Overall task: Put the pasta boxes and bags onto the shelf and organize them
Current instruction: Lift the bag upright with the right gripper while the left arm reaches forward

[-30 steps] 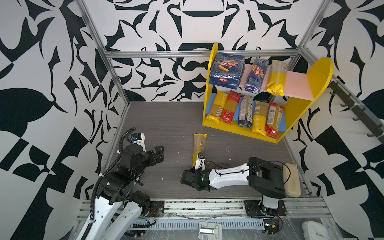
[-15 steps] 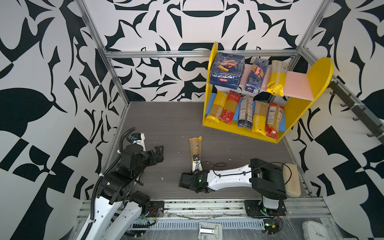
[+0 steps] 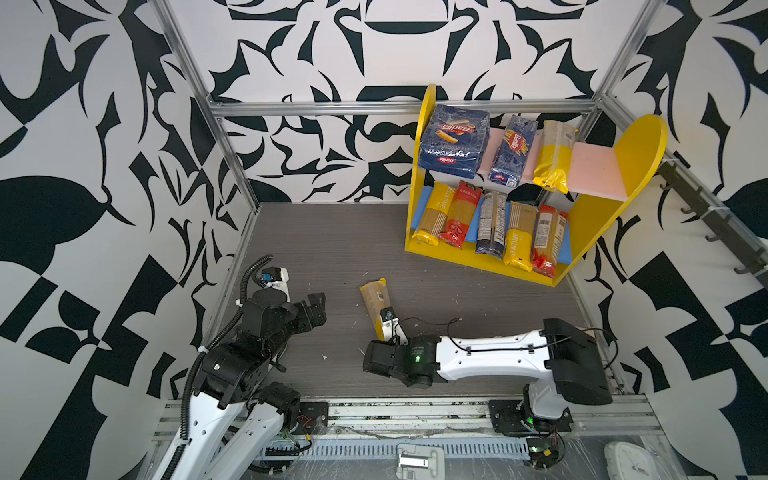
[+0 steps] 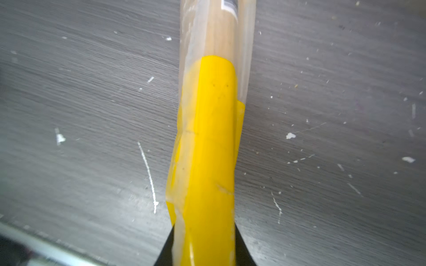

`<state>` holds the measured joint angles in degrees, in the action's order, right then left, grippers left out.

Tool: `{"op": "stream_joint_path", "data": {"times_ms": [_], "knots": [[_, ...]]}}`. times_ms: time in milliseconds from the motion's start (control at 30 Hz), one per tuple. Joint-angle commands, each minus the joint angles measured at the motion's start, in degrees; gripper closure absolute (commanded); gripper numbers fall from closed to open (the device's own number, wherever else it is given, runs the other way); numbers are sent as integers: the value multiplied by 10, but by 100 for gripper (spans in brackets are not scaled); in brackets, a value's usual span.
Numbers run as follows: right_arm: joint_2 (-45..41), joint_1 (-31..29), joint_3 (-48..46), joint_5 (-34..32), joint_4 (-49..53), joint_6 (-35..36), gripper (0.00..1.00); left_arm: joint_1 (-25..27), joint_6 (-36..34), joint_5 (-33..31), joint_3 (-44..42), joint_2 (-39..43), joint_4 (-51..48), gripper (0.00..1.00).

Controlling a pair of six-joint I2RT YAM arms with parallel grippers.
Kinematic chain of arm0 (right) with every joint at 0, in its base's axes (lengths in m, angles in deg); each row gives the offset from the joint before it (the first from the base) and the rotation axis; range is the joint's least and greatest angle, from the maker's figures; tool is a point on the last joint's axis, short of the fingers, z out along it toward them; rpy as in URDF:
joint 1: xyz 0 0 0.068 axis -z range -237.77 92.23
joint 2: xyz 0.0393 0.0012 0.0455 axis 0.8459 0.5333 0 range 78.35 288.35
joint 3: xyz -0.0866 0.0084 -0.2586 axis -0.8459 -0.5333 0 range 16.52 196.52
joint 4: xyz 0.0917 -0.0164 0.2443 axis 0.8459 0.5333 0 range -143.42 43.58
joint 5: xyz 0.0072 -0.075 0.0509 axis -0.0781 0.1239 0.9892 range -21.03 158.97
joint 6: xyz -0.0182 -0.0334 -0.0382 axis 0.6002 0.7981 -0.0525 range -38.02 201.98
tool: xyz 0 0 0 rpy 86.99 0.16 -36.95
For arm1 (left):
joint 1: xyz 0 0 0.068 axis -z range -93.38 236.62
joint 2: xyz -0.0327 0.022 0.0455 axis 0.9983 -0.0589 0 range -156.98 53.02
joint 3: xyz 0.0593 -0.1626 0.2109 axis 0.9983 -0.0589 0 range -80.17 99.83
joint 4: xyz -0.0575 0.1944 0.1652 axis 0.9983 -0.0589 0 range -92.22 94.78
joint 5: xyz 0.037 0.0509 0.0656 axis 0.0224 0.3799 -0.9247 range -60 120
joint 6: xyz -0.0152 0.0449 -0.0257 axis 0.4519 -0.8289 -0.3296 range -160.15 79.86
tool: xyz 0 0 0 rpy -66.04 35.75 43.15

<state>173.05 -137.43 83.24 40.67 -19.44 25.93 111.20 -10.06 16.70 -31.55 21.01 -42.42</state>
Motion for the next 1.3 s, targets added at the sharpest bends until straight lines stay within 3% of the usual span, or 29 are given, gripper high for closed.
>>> {"op": "stream_joint_path", "data": {"times_ms": [0, 300, 867, 1267], "knots": [[-62, -1, 49, -85, -4, 40, 100, -2, 2, -8, 24, -5, -15, 1], [-107, 6, 104, -121, 60, 85, 100, -3, 2, -10, 36, -15, -7, 1], [-174, 15, 319, -217, 169, 226, 100, -3, -12, 25, 80, -98, 37, 1], [-190, 16, 452, -266, 203, 311, 100, 1, -20, 126, 160, -172, 57, 1]]}}
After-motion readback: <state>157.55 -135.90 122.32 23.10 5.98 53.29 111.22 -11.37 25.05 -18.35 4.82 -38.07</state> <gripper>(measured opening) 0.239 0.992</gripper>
